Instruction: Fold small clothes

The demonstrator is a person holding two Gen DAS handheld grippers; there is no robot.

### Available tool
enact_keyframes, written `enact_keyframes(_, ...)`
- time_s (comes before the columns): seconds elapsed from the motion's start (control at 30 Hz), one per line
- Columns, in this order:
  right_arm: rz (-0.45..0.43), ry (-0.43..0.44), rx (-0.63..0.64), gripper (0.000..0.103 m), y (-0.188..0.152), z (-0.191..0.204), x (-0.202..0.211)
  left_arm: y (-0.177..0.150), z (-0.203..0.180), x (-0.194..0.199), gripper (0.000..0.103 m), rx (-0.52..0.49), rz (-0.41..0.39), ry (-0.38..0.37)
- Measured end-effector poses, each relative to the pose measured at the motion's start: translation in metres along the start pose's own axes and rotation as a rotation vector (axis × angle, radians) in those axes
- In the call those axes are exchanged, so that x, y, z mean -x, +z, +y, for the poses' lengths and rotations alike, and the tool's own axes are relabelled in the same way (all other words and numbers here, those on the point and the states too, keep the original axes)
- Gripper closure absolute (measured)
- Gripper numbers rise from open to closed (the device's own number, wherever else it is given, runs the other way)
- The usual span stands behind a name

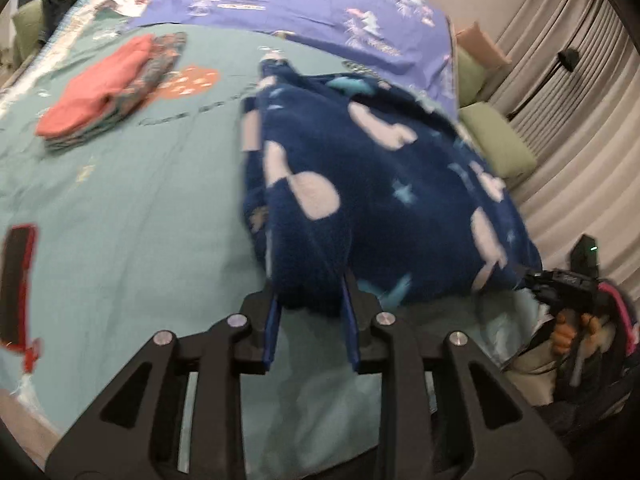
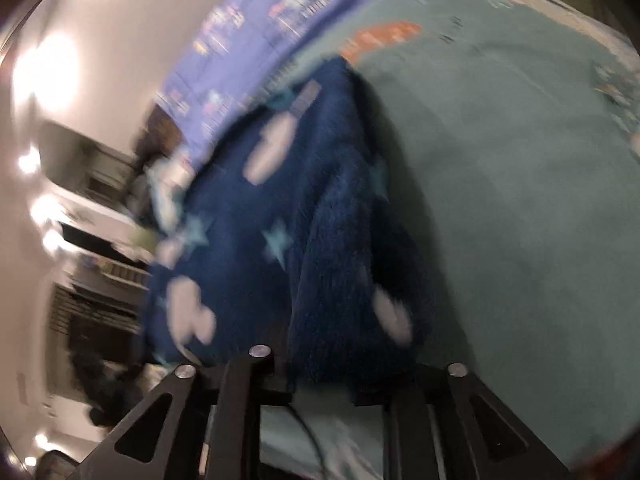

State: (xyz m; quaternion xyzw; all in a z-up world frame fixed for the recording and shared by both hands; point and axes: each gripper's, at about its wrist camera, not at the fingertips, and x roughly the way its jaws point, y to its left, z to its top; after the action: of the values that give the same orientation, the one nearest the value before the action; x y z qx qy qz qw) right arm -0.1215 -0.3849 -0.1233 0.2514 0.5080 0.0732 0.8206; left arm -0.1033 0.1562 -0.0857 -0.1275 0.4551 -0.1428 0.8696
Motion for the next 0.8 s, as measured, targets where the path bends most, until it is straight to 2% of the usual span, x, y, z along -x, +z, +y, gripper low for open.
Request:
enact_keyframes(0.07, -0.007, -0.061, 0.019, 0.068, 0.005, 0.001, 0.016, 0.006, 0.004, 0.024, 0.074, -0.009, -0.079, 0.11)
enact_keyframes(0.1, -0.031, -0.081, 0.03, 0.068, 0.012, 0.004, 0.029, 0.013, 0.007, 0.042, 0.074, -0.02, -0.154, 0.17)
enact_keyframes(0.13, -0.074, -0.111, 0.054, 0.068, 0.019, 0.011, 0.041, 0.02, 0.008, 0.053, 0.073, -0.035, -0.207, 0.194)
enact_keyframes(0.17, -0.134, -0.149, 0.1, 0.065, 0.027, 0.02, 0.053, 0.034, 0.004, 0.067, 0.072, -0.081, -0.281, 0.209)
enact_keyframes(0.2, -0.215, -0.205, 0.184, 0.057, 0.042, 0.037, 0.064, 0.047, 0.0, 0.072, 0.065, -0.12, -0.321, 0.203)
enact_keyframes(0.23, -0.251, -0.229, 0.23, 0.054, 0.048, 0.047, 0.068, 0.058, -0.004, 0.073, 0.058, -0.148, -0.345, 0.197)
enact_keyframes(0.27, -0.29, -0.249, 0.286, 0.052, 0.06, 0.062, 0.069, 0.077, -0.009, 0.068, 0.057, -0.172, -0.365, 0.19)
enact_keyframes(0.3, -0.303, -0.24, 0.334, 0.049, 0.076, 0.077, 0.065, 0.097, -0.014, 0.057, 0.056, -0.187, -0.365, 0.167)
enact_keyframes(0.37, -0.274, -0.176, 0.395, 0.046, 0.102, 0.099, 0.052, 0.131, -0.023, 0.028, 0.055, -0.201, -0.323, 0.121)
enact_keyframes(0.47, -0.195, -0.134, 0.439, 0.046, 0.148, 0.123, 0.009, 0.174, -0.048, -0.035, 0.055, -0.291, -0.235, 0.156)
enact_keyframes(0.57, -0.151, -0.136, 0.424, 0.046, 0.173, 0.123, -0.025, 0.192, -0.068, -0.09, 0.055, -0.401, -0.162, 0.213)
enact_keyframes(0.63, -0.127, -0.146, 0.409, 0.046, 0.184, 0.119, -0.044, 0.196, -0.076, -0.113, 0.055, -0.422, -0.118, 0.22)
enact_keyframes(0.7, -0.117, -0.155, 0.398, 0.046, 0.189, 0.113, -0.057, 0.197, -0.075, -0.131, 0.055, -0.418, -0.084, 0.189)
enact_keyframes(0.8, -0.123, -0.153, 0.455, 0.046, 0.196, 0.12, -0.079, 0.197, -0.08, -0.147, 0.052, -0.441, -0.066, 0.116)
